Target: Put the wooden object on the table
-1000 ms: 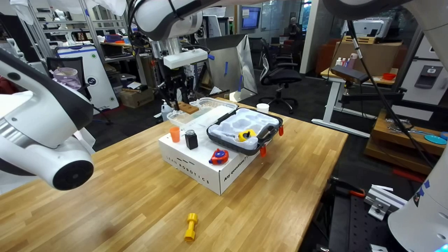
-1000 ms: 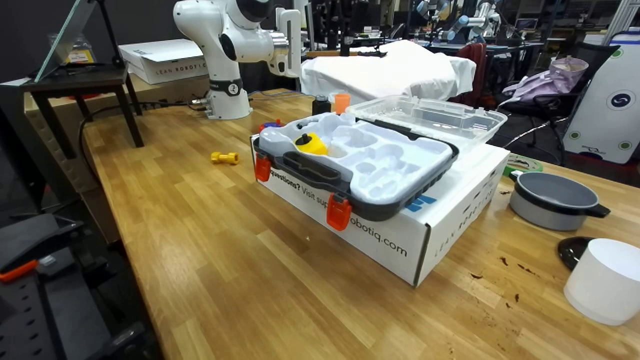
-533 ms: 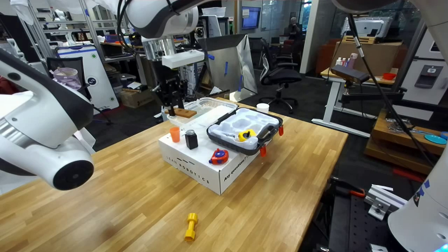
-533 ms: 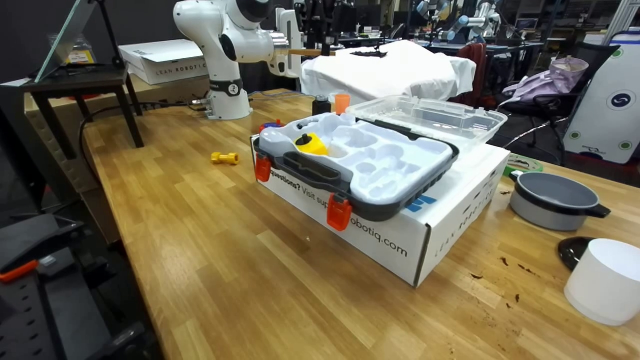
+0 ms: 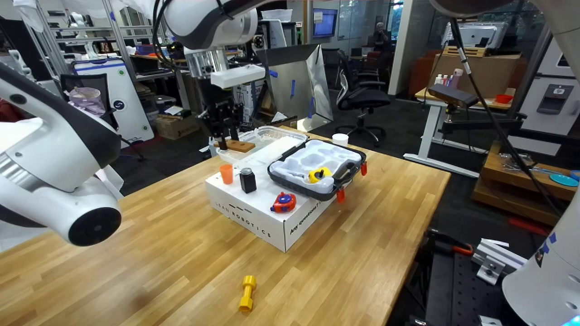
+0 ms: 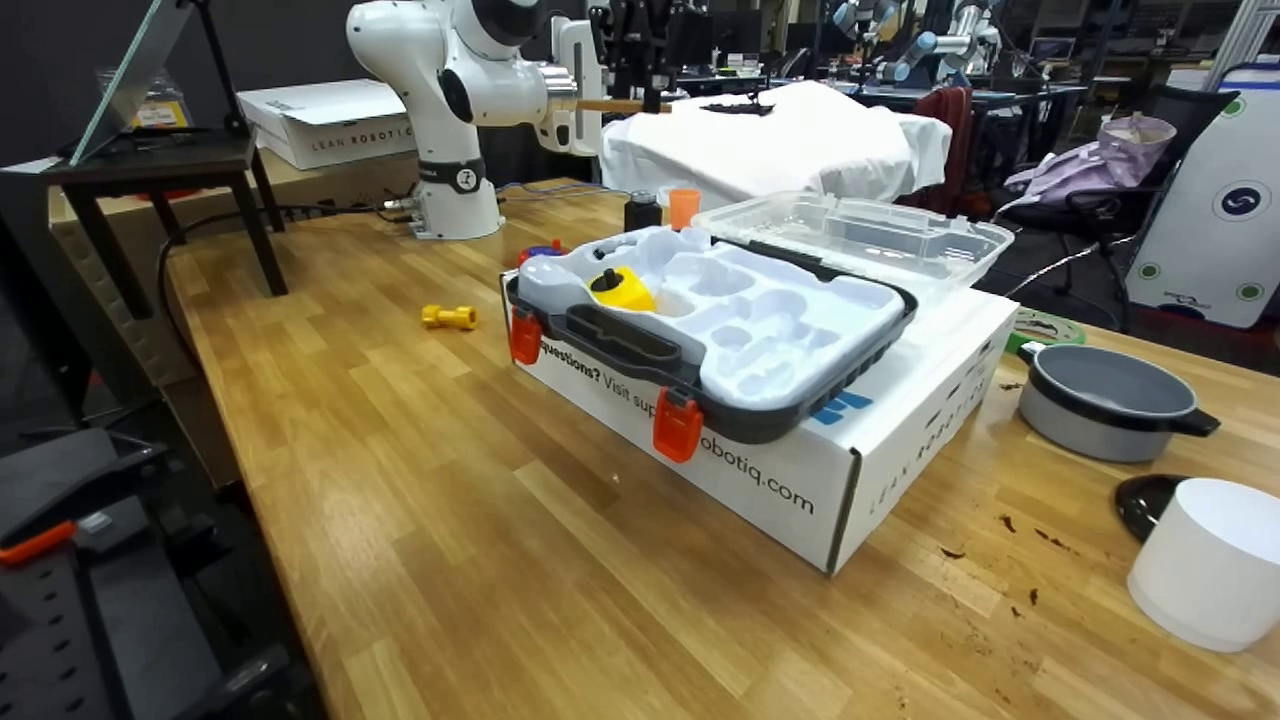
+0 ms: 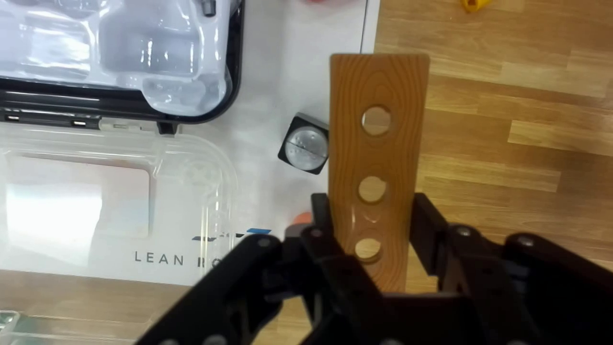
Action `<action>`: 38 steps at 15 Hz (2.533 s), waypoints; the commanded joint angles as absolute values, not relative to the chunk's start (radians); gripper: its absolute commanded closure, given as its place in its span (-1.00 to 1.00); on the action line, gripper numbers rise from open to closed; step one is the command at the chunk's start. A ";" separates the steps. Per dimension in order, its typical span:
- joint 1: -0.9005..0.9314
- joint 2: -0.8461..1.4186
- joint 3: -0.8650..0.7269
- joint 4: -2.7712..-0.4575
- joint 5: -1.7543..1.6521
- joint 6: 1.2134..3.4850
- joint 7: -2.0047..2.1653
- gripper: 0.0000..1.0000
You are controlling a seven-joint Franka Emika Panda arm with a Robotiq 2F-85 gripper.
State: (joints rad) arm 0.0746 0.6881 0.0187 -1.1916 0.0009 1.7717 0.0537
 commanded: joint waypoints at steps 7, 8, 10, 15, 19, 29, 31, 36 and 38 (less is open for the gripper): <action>0.120 0.772 0.035 -1.101 0.014 1.766 0.129 0.64; 0.134 0.796 0.037 -1.078 0.011 1.759 0.146 0.64; 0.161 0.839 0.041 -1.036 0.005 1.751 0.175 0.64; 0.193 0.951 0.052 -0.934 0.011 1.720 0.176 0.64; 0.187 1.030 0.074 -0.861 0.044 1.685 0.170 0.64; 0.135 1.171 0.083 -0.721 0.146 1.599 0.192 0.64; 0.132 1.183 0.078 -0.717 0.157 1.598 0.191 0.64; 0.139 1.204 0.065 -0.706 0.137 1.597 0.170 0.64; 0.149 1.206 0.054 -0.702 0.111 1.603 0.140 0.64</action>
